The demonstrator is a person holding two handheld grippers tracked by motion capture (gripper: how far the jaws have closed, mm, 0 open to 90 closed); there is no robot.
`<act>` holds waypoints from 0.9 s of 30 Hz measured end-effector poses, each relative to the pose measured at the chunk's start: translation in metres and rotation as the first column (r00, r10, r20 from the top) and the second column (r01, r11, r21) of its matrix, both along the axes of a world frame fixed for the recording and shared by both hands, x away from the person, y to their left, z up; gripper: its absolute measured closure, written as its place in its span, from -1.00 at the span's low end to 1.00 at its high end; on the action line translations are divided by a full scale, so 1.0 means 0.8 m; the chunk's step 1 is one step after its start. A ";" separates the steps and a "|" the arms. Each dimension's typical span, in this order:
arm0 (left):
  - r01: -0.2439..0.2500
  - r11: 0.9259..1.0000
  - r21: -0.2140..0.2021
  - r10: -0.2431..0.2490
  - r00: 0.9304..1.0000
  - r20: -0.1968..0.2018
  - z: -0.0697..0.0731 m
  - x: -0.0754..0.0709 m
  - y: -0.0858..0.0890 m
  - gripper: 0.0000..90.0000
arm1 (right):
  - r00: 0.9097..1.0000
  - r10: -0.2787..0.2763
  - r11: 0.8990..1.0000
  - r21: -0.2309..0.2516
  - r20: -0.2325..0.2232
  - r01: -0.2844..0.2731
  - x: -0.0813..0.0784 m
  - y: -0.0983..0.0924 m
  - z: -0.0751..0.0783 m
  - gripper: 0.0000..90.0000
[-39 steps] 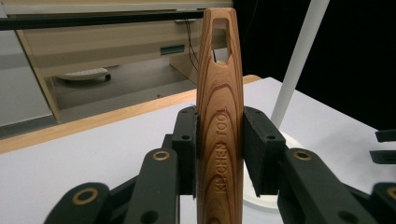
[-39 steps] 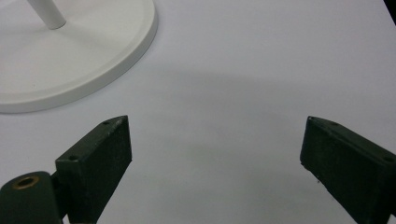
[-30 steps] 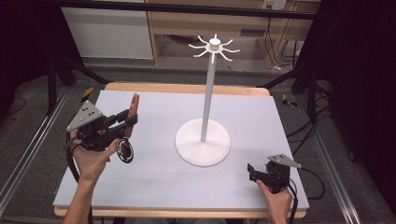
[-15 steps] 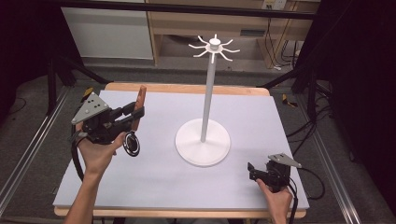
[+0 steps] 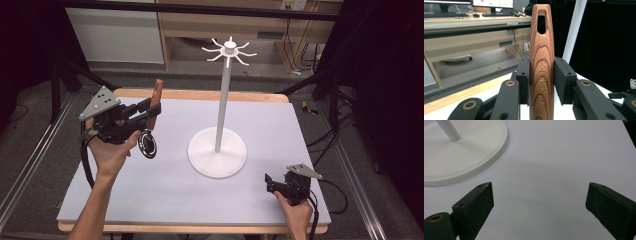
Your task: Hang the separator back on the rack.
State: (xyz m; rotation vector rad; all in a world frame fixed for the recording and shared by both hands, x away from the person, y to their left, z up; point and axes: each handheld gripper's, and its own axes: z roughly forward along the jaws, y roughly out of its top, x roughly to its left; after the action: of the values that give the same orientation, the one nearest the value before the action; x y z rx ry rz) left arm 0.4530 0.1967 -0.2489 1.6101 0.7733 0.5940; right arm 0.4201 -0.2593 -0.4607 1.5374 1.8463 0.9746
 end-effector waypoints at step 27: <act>0.072 0.997 -0.016 -0.071 0.995 0.072 0.052 -0.003 -0.049 0.49 | 1.000 -0.006 1.000 0.008 0.010 0.006 -0.001 -0.003 0.002 -0.82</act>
State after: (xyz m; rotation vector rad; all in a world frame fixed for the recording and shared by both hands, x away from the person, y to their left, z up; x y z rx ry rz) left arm 0.4510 0.1572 -0.2071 1.5846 0.6639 0.5876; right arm 0.4193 -0.2615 -0.4592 1.5389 1.8320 0.9866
